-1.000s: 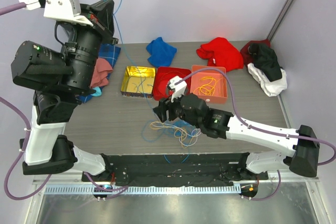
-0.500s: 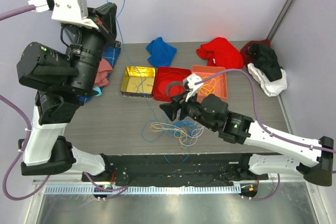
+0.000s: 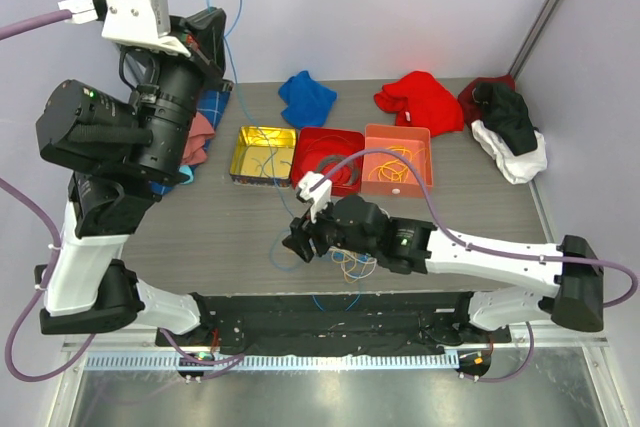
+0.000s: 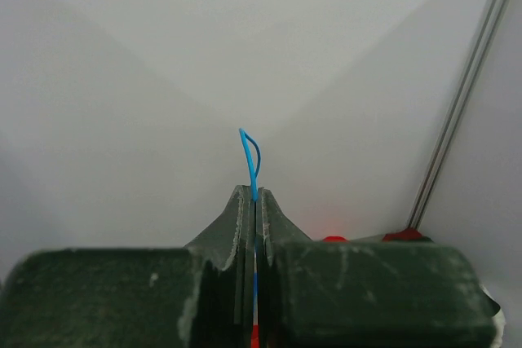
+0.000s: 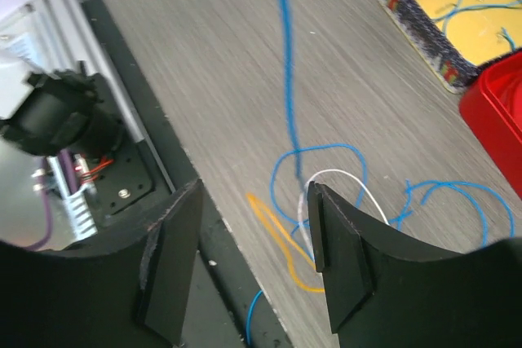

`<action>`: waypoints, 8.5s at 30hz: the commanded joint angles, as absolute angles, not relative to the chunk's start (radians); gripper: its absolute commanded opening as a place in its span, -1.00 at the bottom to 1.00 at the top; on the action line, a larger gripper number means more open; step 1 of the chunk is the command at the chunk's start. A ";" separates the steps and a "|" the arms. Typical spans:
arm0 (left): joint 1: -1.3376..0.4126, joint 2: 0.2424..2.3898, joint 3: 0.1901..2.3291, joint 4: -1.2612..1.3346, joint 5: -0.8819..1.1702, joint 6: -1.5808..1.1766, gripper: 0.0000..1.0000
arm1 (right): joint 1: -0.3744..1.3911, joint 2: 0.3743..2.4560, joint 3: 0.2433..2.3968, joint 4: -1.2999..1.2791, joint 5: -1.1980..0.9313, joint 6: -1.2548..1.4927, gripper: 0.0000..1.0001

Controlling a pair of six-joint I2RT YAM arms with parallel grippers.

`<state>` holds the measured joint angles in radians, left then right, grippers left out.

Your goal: Untangle the cables

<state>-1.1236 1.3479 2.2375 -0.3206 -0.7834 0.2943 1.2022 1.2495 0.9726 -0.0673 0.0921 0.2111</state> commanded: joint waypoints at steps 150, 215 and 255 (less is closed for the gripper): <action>-1.123 1.012 1.310 -0.144 -0.419 -0.408 -0.99 | 1.158 1.166 0.988 0.244 0.301 0.334 0.53; -0.883 1.460 2.250 -0.390 -0.735 0.172 -1.00 | 1.160 0.641 0.629 -0.247 0.541 0.531 0.42; -0.652 1.666 2.462 0.076 -0.649 0.295 -1.00 | 1.158 0.578 0.652 -0.296 0.520 0.430 0.42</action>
